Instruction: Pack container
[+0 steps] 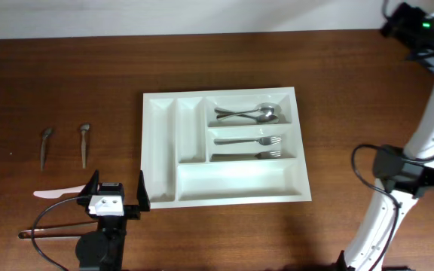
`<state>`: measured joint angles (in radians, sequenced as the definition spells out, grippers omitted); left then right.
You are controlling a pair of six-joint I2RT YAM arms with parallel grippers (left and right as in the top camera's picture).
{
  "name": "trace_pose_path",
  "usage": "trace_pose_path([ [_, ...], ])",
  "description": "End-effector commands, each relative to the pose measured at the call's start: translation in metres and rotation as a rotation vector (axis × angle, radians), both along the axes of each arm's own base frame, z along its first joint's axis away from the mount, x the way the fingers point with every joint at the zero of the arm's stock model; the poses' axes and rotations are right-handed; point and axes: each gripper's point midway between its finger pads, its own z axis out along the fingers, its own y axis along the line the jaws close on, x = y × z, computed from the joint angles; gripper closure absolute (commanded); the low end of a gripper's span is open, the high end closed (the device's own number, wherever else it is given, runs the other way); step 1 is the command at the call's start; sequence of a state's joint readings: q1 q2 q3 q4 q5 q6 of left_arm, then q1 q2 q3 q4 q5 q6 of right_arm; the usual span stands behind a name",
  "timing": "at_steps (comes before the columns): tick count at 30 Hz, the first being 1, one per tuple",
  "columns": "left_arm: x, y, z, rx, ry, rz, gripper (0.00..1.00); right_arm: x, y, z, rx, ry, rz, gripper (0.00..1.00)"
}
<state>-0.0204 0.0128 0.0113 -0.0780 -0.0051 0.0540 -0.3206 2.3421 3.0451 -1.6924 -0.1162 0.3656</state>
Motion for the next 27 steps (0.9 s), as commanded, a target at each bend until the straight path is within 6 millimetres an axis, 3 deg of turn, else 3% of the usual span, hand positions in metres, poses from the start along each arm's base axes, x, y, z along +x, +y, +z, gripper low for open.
trace_pose_path([
  [1, 0.000, 0.000, -0.001, 0.016, 0.001, -0.002, 0.01, -0.014, -0.021, 0.017, -0.016, -0.045, 0.029, 0.01],
  [7, 0.000, 0.000, -0.001, 0.016, 0.001, -0.002, 0.01, -0.037, -0.062, 0.031, -0.119, -0.058, 0.052, 0.01],
  [12, 0.000, 0.000, -0.001, 0.016, 0.001, -0.002, 0.01, -0.052, -0.073, 0.045, -0.162, -0.071, 0.051, 0.01],
  [16, 0.000, 0.000, -0.001, 0.016, 0.001, -0.002, 0.01, -0.055, -0.072, 0.043, -0.161, -0.055, 0.061, 0.01],
  [19, 0.000, 0.000, -0.001, 0.016, 0.001, -0.002, 0.01, -0.055, -0.071, 0.028, -0.158, 0.000, 0.107, 0.01],
  [27, 0.000, 0.000, -0.001, 0.016, 0.001, -0.002, 0.01, -0.071, -0.074, -0.057, -0.019, 0.269, 0.130, 0.01],
])
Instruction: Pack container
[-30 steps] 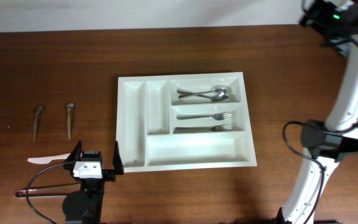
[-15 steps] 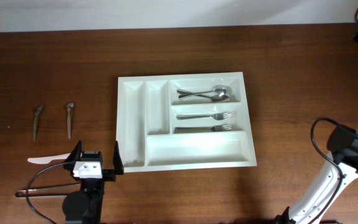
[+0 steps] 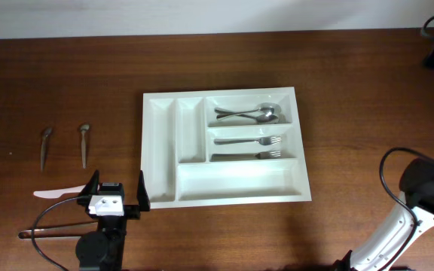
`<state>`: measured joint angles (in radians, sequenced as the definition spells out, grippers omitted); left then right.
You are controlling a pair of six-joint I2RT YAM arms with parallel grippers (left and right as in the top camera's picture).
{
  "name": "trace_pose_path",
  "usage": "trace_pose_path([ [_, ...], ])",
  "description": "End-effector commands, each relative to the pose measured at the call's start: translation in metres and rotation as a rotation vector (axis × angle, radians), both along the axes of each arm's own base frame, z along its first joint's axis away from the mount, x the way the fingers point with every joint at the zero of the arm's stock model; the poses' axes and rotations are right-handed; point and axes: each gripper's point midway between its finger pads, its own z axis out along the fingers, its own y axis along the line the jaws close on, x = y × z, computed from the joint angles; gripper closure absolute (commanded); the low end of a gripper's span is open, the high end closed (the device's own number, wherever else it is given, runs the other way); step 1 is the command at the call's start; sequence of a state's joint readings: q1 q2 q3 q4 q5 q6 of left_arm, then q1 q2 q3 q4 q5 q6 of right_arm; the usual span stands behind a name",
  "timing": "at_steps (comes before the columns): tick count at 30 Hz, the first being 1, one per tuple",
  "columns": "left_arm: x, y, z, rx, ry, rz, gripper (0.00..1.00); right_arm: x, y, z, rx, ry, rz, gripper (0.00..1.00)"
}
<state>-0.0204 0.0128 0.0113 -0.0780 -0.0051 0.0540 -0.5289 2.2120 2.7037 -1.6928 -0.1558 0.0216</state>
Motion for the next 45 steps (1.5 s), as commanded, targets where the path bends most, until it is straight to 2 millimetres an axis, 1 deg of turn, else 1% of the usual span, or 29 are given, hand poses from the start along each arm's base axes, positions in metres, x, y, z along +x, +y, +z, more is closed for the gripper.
trace_pose_path([
  [1, 0.000, 0.000, -0.001, 0.016, 0.001, -0.002, 0.01, -0.010, -0.001, -0.029, 0.036, 0.101, 0.020, 0.01],
  [4, 0.000, 0.000, -0.001, 0.016, 0.001, -0.002, 0.01, -0.015, 0.001, -0.044, 0.056, 0.150, 0.026, 0.01],
  [7, 0.000, 0.000, -0.001, 0.016, 0.001, -0.002, 0.01, -0.016, 0.002, -0.042, 0.055, 0.148, 0.026, 0.02],
  [9, 0.000, 0.000, -0.001, 0.016, 0.001, -0.002, 0.01, -0.018, 0.003, -0.033, 0.042, 0.130, 0.029, 0.01],
  [12, 0.000, 0.000, -0.001, 0.016, 0.001, -0.002, 0.01, -0.025, 0.006, -0.009, -0.007, 0.085, 0.058, 0.01],
  [15, 0.000, 0.000, -0.001, 0.016, 0.001, -0.002, 0.01, -0.043, 0.003, 0.018, -0.097, 0.067, 0.047, 0.01],
  [17, 0.000, 0.000, -0.001, 0.016, 0.001, -0.002, 0.01, -0.055, 0.005, 0.031, -0.132, 0.056, 0.036, 0.01],
  [20, 0.000, 0.000, -0.001, 0.016, 0.001, -0.002, 0.01, -0.073, 0.016, 0.045, -0.150, 0.043, 0.058, 0.01],
  [22, 0.000, 0.000, -0.001, 0.016, 0.001, -0.002, 0.01, -0.082, 0.021, 0.047, -0.146, 0.047, 0.058, 0.01],
  [25, 0.000, 0.000, -0.001, 0.016, 0.001, -0.002, 0.01, -0.094, 0.030, 0.041, -0.119, 0.069, 0.064, 0.01],
  [28, 0.000, 0.000, -0.001, 0.016, 0.001, -0.002, 0.01, -0.102, 0.040, 0.027, -0.074, 0.098, 0.075, 0.01],
  [31, 0.000, 0.000, -0.001, 0.016, 0.001, -0.002, 0.01, -0.102, 0.041, 0.009, -0.053, 0.105, 0.076, 0.01],
  [34, 0.000, 0.000, -0.001, 0.016, 0.001, -0.002, 0.01, -0.101, 0.043, -0.013, 0.010, 0.111, 0.075, 0.01],
  [36, 0.000, 0.000, -0.001, 0.016, 0.001, -0.002, 0.01, -0.101, 0.044, -0.024, 0.046, 0.120, 0.073, 0.01],
  [38, 0.000, 0.000, -0.001, 0.016, 0.001, -0.002, 0.01, -0.101, 0.042, -0.033, 0.055, 0.123, 0.066, 0.01],
  [41, 0.000, 0.000, -0.001, 0.016, 0.001, -0.002, 0.01, -0.102, 0.034, -0.039, 0.049, 0.125, 0.053, 0.01],
  [45, 0.000, 0.000, -0.001, 0.016, 0.001, -0.002, 0.01, -0.115, 0.018, -0.041, 0.064, 0.136, -0.028, 0.01],
])
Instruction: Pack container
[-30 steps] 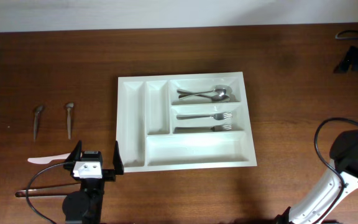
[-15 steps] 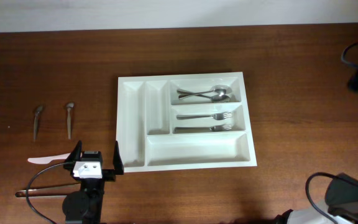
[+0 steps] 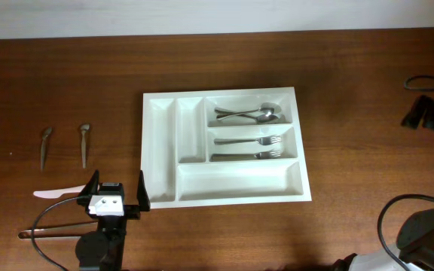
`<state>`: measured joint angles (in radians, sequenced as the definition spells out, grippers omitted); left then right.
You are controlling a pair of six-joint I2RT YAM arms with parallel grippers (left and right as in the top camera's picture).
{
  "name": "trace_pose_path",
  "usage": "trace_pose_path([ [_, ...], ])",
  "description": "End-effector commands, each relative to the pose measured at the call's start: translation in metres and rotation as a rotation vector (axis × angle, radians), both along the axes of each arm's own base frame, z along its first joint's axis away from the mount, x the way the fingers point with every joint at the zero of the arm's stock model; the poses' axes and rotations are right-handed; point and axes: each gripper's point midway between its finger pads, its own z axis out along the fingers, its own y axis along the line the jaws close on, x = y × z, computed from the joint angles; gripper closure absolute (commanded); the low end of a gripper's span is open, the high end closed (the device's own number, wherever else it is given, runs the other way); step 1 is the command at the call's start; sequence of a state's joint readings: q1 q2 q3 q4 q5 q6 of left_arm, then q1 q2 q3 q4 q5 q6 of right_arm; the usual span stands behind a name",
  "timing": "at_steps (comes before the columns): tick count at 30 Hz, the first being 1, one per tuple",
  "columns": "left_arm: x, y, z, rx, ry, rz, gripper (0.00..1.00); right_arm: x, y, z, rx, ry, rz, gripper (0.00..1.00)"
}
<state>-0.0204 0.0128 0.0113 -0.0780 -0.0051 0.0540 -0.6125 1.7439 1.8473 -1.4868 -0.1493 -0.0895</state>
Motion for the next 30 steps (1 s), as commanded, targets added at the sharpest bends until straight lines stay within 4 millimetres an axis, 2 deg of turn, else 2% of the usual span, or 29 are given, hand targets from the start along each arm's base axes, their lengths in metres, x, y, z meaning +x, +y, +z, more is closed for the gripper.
trace_pose_path([
  [1, 0.000, 0.000, -0.001, 0.016, 0.001, -0.002, 0.01, -0.015, -0.015, 0.006, 0.006, -0.020, -0.088, 0.01],
  [6, 0.000, 0.000, -0.001, 0.016, 0.001, -0.002, 0.01, -0.028, -0.039, 0.008, 0.020, -0.047, -0.188, 0.01],
  [11, 0.000, 0.000, -0.001, 0.016, 0.001, -0.002, 0.01, -0.024, -0.052, 0.004, -0.015, -0.055, -0.181, 0.01],
  [18, 0.000, 0.000, -0.001, 0.016, 0.001, -0.002, 0.01, -0.030, -0.072, -0.028, -0.063, 0.045, -0.234, 0.01],
  [24, 0.000, 0.000, -0.001, 0.016, 0.001, -0.002, 0.01, -0.037, -0.067, -0.052, -0.037, 0.094, -0.231, 0.01],
  [30, 0.000, 0.008, 0.000, 0.020, -0.004, 0.049, 0.01, -0.035, -0.070, -0.055, -0.044, 0.086, -0.232, 0.01],
])
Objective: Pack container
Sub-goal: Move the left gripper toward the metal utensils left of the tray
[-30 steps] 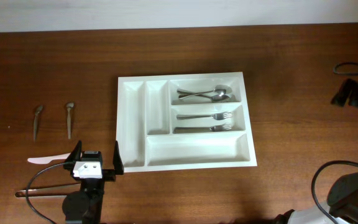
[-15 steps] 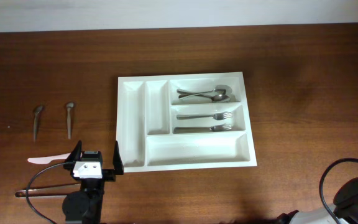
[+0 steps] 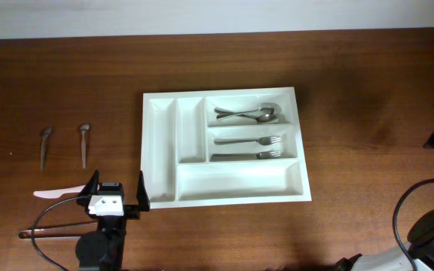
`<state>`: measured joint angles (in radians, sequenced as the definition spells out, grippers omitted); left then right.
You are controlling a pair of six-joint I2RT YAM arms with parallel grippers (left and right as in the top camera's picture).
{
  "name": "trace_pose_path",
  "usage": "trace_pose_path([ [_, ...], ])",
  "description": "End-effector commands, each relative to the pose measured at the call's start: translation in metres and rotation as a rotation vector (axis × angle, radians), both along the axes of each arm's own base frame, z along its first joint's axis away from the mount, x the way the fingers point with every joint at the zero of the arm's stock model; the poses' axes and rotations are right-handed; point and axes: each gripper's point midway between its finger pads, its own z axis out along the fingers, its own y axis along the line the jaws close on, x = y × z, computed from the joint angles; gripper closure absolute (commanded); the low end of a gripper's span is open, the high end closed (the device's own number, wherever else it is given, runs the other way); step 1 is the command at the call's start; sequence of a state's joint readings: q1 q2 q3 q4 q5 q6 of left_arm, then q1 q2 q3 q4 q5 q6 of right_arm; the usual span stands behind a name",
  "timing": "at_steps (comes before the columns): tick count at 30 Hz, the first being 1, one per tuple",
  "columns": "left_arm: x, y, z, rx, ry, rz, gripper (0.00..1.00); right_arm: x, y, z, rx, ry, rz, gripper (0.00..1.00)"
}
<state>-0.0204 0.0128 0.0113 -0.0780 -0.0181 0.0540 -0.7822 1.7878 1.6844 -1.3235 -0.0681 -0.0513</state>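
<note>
A white cutlery tray (image 3: 160,143) lies mid-table. Its upper right compartments hold two spoons (image 3: 247,114) and two forks (image 3: 249,140), (image 3: 247,156); the other compartments look bare. On the wood at the far left lie two small spoons (image 3: 44,146), (image 3: 84,144) and a white plastic knife (image 3: 57,193). My left gripper (image 3: 117,188) stands open near the front edge, just left of the tray's front corner, with nothing between its fingers. Only a dark piece of my right gripper shows at the right edge; its fingers are hidden.
A thin cable loop (image 3: 51,228) lies on the table left of the left arm's base. The right arm's white body and black cable (image 3: 420,226) fill the front right corner.
The right arm's end has shifted lower and further right, so that it is now mostly out of frame. The left gripper, tray and loose cutlery have not moved.
The right arm first reached up to the far right corner. It then showed only at that corner's edge, later at the right edge mid-height, and now almost out of view. The left gripper stayed open in place and the cutlery lay unchanged.
</note>
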Motion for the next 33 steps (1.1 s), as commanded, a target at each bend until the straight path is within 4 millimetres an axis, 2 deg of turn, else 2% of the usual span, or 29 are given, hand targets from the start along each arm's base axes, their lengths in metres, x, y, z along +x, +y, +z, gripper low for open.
trace_pose_path([
  [1, 0.000, 0.007, 0.002, 0.019, -0.010, 0.039, 0.01, 0.000, -0.002, 0.001, -0.018, 0.003, -0.010, 0.01],
  [6, 0.000, -0.002, 0.012, 0.002, -0.049, -0.010, 0.01, 0.000, -0.002, 0.001, -0.018, 0.003, -0.010, 0.01],
  [9, -0.001, -0.002, 0.017, -0.078, -0.056, -0.006, 0.01, 0.000, -0.002, 0.001, -0.018, 0.003, -0.010, 0.01],
  [13, -0.005, -0.005, 0.043, -0.128, -0.097, -0.024, 0.01, 0.000, -0.002, 0.001, -0.018, 0.003, -0.010, 0.01],
  [16, -0.011, 0.004, 0.056, -0.105, -0.063, 0.028, 0.01, 0.000, -0.002, 0.001, -0.018, 0.003, -0.010, 0.01],
  [19, -0.023, 0.026, 0.068, -0.090, 0.024, 0.160, 0.01, 0.000, -0.002, 0.001, -0.018, 0.003, -0.010, 0.01],
  [22, -0.034, 0.035, 0.093, -0.068, 0.088, 0.214, 0.01, 0.000, -0.002, 0.001, -0.018, 0.003, -0.010, 0.01],
  [24, -0.034, 0.024, 0.117, -0.061, 0.083, 0.143, 0.01, 0.000, -0.002, 0.001, -0.018, 0.003, -0.010, 0.01],
  [25, -0.034, 0.018, 0.123, -0.065, 0.080, 0.110, 0.01, 0.000, -0.002, 0.001, -0.018, 0.003, -0.010, 0.01],
  [28, -0.031, 0.005, 0.125, -0.073, 0.092, 0.036, 0.01, 0.000, -0.002, 0.001, -0.018, 0.003, -0.010, 0.01],
  [31, -0.029, 0.014, 0.125, -0.059, 0.099, 0.090, 0.01, 0.000, -0.002, 0.001, -0.018, 0.003, -0.010, 0.01],
  [33, -0.031, 0.037, 0.133, -0.160, 0.086, 0.238, 0.01, 0.000, -0.002, 0.001, -0.018, 0.003, -0.010, 0.01],
])
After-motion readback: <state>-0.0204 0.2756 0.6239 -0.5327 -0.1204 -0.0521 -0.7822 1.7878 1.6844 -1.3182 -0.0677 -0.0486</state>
